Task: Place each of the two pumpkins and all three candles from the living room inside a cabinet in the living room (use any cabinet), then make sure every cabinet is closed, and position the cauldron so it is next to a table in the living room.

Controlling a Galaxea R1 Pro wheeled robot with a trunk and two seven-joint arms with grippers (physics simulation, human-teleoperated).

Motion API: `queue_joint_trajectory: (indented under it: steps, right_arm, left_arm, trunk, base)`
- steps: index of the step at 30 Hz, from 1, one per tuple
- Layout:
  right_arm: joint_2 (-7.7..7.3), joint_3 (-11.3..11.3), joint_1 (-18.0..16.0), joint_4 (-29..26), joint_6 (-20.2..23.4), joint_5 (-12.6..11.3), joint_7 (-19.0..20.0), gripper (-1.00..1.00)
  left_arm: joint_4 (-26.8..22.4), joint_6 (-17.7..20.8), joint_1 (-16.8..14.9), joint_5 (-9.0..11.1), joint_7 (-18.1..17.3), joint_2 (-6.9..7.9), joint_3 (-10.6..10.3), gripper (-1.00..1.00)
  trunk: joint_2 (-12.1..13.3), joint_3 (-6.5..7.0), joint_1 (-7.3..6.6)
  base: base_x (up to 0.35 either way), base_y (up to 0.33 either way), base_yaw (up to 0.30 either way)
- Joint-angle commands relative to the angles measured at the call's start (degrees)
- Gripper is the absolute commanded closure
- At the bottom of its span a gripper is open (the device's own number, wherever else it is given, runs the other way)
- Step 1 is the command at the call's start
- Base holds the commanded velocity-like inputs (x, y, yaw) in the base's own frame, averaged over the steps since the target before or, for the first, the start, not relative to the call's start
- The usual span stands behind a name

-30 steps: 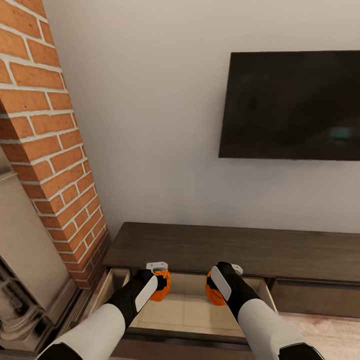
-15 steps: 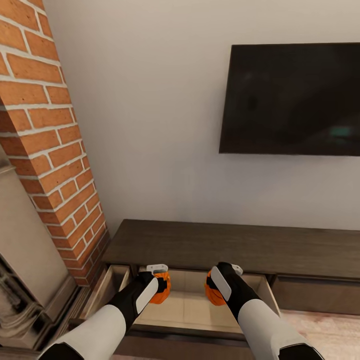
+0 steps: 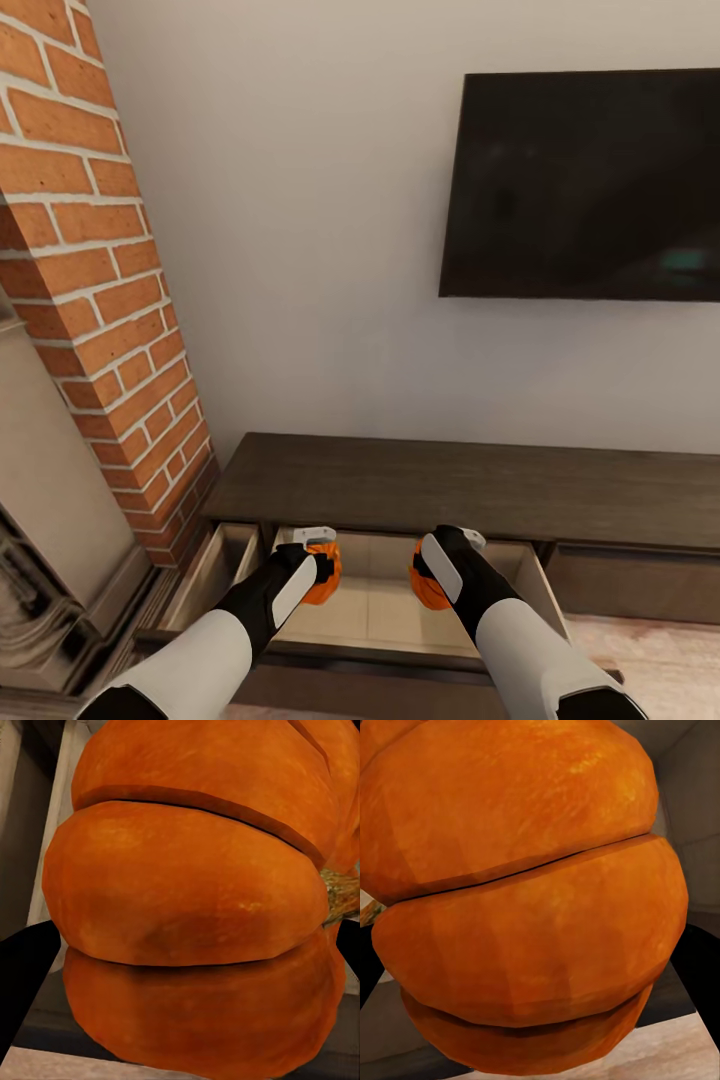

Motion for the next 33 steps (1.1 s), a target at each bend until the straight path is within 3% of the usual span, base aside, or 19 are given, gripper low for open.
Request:
queue_joint_trajectory:
  steps: [1,28,33]
  right_arm:
    - [0.00,0.20,-0.04,-0.08,0.18,-0.33,-0.43,1.00]
    - [0.00,0.40,-0.04,0.01,-0.30,-0.03,-0.43,1.00]
    - [0.00,0.40,-0.04,0.01,-0.30,-0.03,-0.43,1.00]
  left_arm:
    - [-0.04,-0.48,-0.04,0.40,0.51,0.00,-0.23,1.00]
    - [0.12,-1.17,-0.03,0.24,0.27,0.00,-0.40,1.00]
    - [0.12,-1.17,0.00,0.16,0.30,0.00,-0.43,1.00]
  trunk:
    - [-0.45,-0.24,0.22]
    - [-11.27,-5.09,6.15]
    - [-11.27,-5.09,6.15]
  base:
    - [0.000,0.000,0.000]
    - [0.000,0.000,0.000]
    - [0.000,0.000,0.000]
